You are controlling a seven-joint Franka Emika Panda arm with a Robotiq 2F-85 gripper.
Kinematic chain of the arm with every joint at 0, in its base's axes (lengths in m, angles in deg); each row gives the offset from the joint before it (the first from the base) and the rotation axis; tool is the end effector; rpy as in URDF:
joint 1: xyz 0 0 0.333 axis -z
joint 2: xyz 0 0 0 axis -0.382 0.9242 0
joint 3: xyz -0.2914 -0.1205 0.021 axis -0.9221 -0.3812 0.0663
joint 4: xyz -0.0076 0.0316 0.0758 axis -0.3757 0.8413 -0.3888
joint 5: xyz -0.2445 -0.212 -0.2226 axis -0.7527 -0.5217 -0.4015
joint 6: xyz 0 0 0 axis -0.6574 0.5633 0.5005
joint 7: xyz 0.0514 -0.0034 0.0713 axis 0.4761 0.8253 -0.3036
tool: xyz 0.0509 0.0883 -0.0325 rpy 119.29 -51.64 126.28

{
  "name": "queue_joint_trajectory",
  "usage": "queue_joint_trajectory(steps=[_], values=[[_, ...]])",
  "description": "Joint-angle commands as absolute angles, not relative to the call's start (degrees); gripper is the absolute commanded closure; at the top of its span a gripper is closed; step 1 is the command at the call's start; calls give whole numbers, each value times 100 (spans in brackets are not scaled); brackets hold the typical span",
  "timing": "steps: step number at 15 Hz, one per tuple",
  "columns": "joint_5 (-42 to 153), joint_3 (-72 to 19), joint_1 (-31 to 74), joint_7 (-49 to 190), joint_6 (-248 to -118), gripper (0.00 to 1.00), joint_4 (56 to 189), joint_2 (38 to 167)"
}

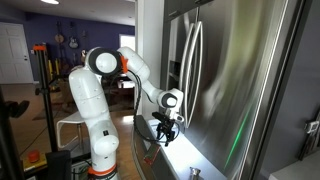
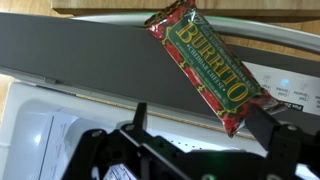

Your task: Remove the sachets on the fridge bottom drawer edge and drop them into the opened fridge bottom drawer

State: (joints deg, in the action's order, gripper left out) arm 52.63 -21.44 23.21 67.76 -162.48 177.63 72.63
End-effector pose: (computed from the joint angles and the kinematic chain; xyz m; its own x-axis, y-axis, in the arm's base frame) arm 0.3861 -0.0014 0.3213 0.9408 0.0244 -0.3381 0.0563 -0.9948 0.0850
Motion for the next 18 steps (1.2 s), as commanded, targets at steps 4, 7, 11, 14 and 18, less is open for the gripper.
queue_joint_trajectory(steps=[4, 7, 11, 14, 18], values=[[5604, -2241, 2157, 5977, -16120, 0, 17914, 7339], [5712, -2214, 2077, 5579, -16174, 0, 18051, 7457], [5652, -2115, 1964, 5462, -16244, 0, 18216, 7711], [5629, -2059, 1884, 5370, -16387, 0, 18310, 7841], [5497, -2022, 1855, 5232, -16487, 29, 18326, 7920]])
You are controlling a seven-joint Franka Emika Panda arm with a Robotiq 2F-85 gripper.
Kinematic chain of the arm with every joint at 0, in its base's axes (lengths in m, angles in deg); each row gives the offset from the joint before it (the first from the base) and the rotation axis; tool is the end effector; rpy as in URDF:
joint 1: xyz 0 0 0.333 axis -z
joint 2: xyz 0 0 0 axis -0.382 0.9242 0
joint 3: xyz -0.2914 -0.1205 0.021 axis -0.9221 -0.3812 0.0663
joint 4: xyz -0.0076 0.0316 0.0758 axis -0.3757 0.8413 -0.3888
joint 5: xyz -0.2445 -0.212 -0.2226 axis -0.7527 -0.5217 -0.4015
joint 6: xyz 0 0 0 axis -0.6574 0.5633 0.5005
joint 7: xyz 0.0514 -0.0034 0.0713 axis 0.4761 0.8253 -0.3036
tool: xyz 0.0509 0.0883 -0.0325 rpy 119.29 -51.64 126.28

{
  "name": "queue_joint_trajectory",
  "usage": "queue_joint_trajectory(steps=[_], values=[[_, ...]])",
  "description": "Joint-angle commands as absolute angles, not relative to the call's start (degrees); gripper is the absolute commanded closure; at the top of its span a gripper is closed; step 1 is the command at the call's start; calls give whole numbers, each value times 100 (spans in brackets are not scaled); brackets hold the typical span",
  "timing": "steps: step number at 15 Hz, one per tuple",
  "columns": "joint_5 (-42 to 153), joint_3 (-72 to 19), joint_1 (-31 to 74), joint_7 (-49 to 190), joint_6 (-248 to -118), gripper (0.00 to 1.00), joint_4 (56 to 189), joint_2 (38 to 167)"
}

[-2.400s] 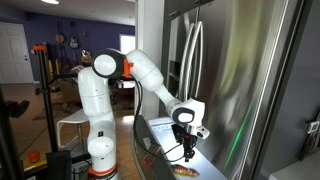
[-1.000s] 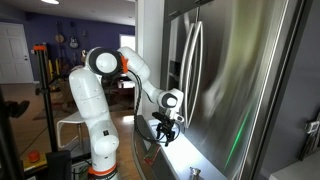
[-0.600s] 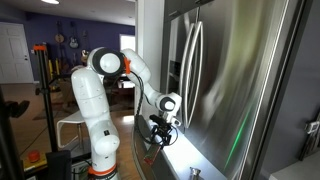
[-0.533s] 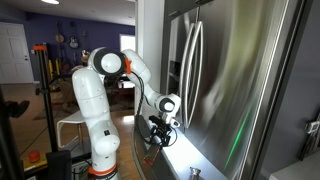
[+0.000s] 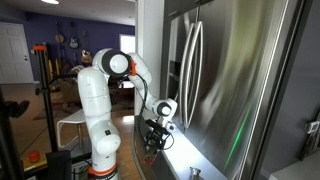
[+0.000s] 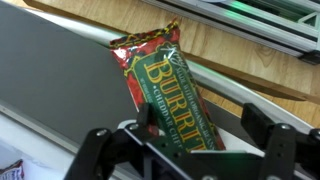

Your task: Remove the sachets on the fridge bottom drawer edge and drop them into the opened fridge bottom drawer

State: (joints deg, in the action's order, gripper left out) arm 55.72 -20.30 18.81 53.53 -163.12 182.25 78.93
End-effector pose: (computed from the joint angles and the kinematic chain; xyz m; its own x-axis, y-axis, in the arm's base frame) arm 0.3504 0.0353 0.2529 0.8050 0.3258 -0.4958 0.3310 -0.9402 -0.0805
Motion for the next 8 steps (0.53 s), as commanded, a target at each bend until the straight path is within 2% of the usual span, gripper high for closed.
queue_joint_trajectory(steps=[1, 5, 7, 8], values=[[5480, -2031, 1868, 5237, -16480, 37, 18321, 7904], [5475, -2094, 1945, 5324, -16512, 69, 18328, 7768], [5482, -2137, 1991, 5374, -16563, 80, 18332, 7662], [5473, -2162, 2019, 5407, -16616, 80, 18335, 7609]])
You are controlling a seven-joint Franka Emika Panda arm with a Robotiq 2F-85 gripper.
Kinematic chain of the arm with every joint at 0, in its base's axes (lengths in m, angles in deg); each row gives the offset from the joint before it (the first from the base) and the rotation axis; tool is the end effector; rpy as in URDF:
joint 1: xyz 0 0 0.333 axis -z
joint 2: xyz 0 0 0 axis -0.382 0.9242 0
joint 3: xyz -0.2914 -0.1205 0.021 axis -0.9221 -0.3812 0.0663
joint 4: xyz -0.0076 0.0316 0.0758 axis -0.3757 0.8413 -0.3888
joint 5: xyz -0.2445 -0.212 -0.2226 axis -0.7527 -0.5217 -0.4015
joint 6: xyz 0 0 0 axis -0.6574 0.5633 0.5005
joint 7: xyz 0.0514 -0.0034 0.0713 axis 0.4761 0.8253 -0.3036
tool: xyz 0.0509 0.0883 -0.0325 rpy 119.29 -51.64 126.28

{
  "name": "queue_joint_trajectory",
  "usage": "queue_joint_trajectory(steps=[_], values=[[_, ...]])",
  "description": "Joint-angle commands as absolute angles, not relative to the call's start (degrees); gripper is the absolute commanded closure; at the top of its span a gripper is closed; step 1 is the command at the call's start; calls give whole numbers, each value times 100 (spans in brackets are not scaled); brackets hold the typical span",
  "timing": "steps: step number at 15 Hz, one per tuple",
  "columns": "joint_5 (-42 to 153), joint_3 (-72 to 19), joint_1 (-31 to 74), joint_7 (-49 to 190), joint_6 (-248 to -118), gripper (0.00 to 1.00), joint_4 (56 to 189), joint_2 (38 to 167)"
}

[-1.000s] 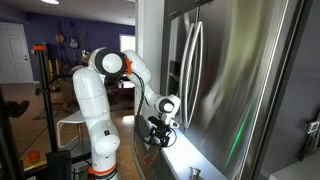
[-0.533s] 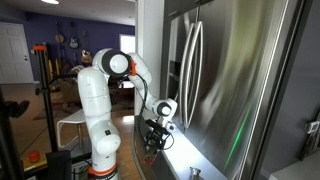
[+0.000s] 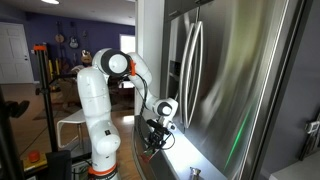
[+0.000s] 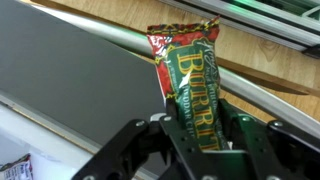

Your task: Remove the sachets on the fridge bottom drawer edge and drop them into the opened fridge bottom drawer

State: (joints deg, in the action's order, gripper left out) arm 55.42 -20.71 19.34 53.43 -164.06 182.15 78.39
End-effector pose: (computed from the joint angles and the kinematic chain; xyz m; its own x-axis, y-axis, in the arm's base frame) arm 0.3546 0.0297 0.2572 0.8215 0.3186 -0.4729 0.3236 -0.9433 -0.0732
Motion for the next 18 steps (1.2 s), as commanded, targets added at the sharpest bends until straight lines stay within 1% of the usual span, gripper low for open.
queue_joint_trajectory(steps=[1, 3, 5, 6, 8, 9, 15, 16, 17, 18], values=[[5463, -2195, 2056, 5463, -16664, 84, 18336, 7534], [5474, -2276, 2140, 5539, -16768, 95, 18338, 7351], [5538, -2384, 2258, 5706, -16983, 94, 18338, 7125], [5609, -2439, 2305, 5783, -17121, 96, 18333, 7048], [5711, -2531, 2388, 5953, -17391, 95, 18310, 6931], [5799, -2576, 2415, 6034, -17515, 96, 18304, 6865], [6224, -2756, 2557, 6490, -18743, 95, 18403, 6795], [6261, -2759, 2567, 6546, -18947, 72, 18426, 6817], [6265, -2745, 2574, 6614, -19098, 55, 18438, 6822], [6275, -2730, 2575, 6688, -19220, 49, 18467, 6811]])
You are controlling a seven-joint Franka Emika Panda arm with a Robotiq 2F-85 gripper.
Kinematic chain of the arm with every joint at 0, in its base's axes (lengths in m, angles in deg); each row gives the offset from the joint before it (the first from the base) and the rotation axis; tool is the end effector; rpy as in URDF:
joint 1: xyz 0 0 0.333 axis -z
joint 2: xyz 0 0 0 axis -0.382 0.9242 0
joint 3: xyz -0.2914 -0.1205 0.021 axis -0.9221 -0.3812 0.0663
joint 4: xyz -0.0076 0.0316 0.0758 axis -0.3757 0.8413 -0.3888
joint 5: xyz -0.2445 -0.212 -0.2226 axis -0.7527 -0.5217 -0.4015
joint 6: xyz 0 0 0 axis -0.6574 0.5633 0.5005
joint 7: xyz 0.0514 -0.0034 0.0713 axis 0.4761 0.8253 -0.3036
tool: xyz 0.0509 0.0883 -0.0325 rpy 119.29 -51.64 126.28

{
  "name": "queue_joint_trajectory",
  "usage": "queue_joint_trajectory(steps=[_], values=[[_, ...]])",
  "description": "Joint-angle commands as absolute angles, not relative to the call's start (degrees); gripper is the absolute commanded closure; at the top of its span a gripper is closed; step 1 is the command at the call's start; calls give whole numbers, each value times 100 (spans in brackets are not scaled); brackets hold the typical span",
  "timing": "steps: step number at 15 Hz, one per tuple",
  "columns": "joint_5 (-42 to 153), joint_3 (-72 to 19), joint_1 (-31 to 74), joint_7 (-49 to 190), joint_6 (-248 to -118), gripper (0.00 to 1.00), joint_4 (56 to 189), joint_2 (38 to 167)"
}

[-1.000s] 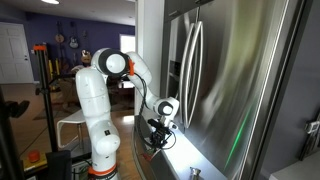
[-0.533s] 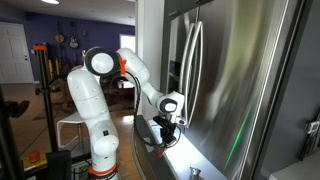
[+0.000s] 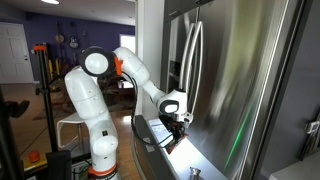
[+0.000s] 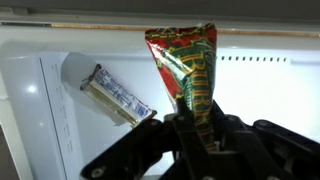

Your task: Remove the sachets on the fridge bottom drawer edge and drop them into the opened fridge bottom drawer

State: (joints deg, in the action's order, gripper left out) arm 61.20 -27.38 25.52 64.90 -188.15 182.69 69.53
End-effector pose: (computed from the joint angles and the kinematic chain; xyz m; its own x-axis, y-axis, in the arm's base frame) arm 0.4060 -0.0523 0.3391 0.9873 -0.1436 0.0675 -0.1399 -0.9886 -0.0563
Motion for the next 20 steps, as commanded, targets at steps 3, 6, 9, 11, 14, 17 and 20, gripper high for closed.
queue_joint_trajectory(steps=[3, 6, 9, 11, 14, 17, 20], values=[[6134, -2655, 2625, 6936, -19368, 27, 18578, 6656], [6024, -2630, 2692, 7047, -19222, 5, 18705, 6305], [5861, -2653, 2793, 6902, -18915, 0, 18894, 5739], [5710, -2675, 2944, 6902, -18659, 0, 19003, 5300], [5565, -2799, 3215, 6850, -18082, 0, 18722, 4847], [5420, -2924, 3497, 6802, -17768, 0, 18897, 4191], [5305, -3021, 3722, 6806, -17466, 0, 18826, 3854]])
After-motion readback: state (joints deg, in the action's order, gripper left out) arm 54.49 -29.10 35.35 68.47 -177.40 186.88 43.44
